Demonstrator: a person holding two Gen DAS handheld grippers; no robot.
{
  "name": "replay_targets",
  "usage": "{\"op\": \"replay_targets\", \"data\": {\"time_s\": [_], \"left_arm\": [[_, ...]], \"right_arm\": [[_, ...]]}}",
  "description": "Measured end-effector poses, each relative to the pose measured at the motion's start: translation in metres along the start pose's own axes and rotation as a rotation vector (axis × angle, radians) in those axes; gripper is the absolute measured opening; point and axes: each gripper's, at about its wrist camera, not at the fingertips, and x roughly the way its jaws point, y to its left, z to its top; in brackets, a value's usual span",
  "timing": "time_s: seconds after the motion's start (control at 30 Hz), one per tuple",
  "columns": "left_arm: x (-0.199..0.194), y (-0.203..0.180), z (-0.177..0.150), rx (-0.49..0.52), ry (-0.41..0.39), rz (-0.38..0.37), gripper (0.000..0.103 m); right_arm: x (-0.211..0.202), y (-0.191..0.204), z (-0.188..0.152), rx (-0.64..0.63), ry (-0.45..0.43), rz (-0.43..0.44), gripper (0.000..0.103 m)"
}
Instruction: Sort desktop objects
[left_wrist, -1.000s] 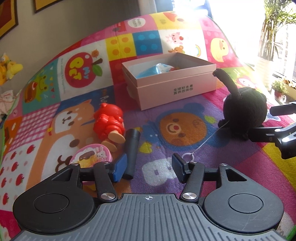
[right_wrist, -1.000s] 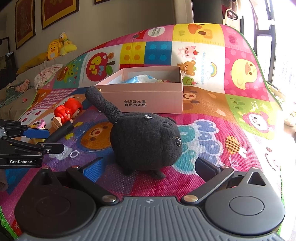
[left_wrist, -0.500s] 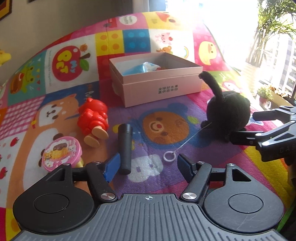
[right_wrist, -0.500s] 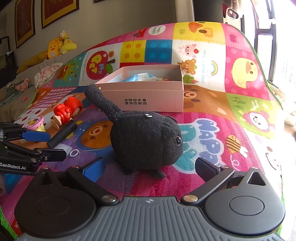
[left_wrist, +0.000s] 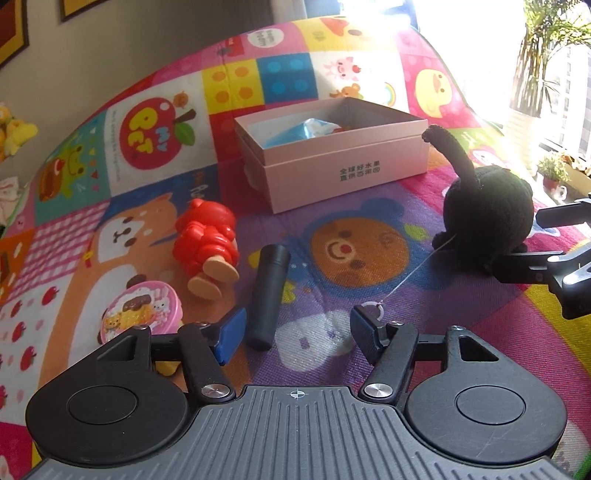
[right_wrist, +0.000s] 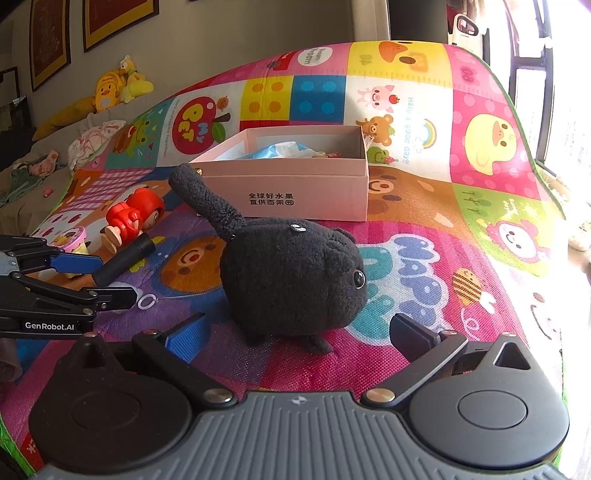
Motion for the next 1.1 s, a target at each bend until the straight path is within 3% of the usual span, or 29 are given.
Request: {"op": "replay_targets", "data": {"time_s": [0.27, 0.33, 0.47, 0.53, 0.6, 0.73, 1.1], "left_arm": [[-0.003, 0.016, -0.004, 0.010, -0.010, 0.075, 0.068], [-0.002, 0.020, -0.002, 0.003, -0.008, 0.079, 0.059], [0.002, 0.023, -0.001, -0.025, 0.009, 0.039, 0.050], [0.003, 0.020, -0.001, -0.018, 0.007, 0.024, 0.041], [0.003, 0.017, 0.000, -0.008, 0.004, 0.026, 0.040], [0.002, 0.018, -0.003, 0.013, -0.002, 0.034, 0.041], [0.005, 0.039, -0.003, 0.050, -0.022, 0.214, 0.059]], "right_arm": [[0.001, 0.002, 0.000, -0.010, 0.010, -0.005, 0.103], [0.001, 0.002, 0.000, -0.011, 0.009, -0.006, 0.103], [0.000, 0.002, 0.000, -0.007, 0.005, -0.008, 0.103], [0.000, 0.002, 0.000, -0.006, 0.004, -0.009, 0.103], [0.000, 0.002, 0.000, -0.006, 0.004, -0.008, 0.103], [0.000, 0.001, 0.000, -0.006, 0.003, -0.009, 0.103], [0.000, 0.001, 0.000, -0.006, 0.001, -0.010, 0.103]]}}
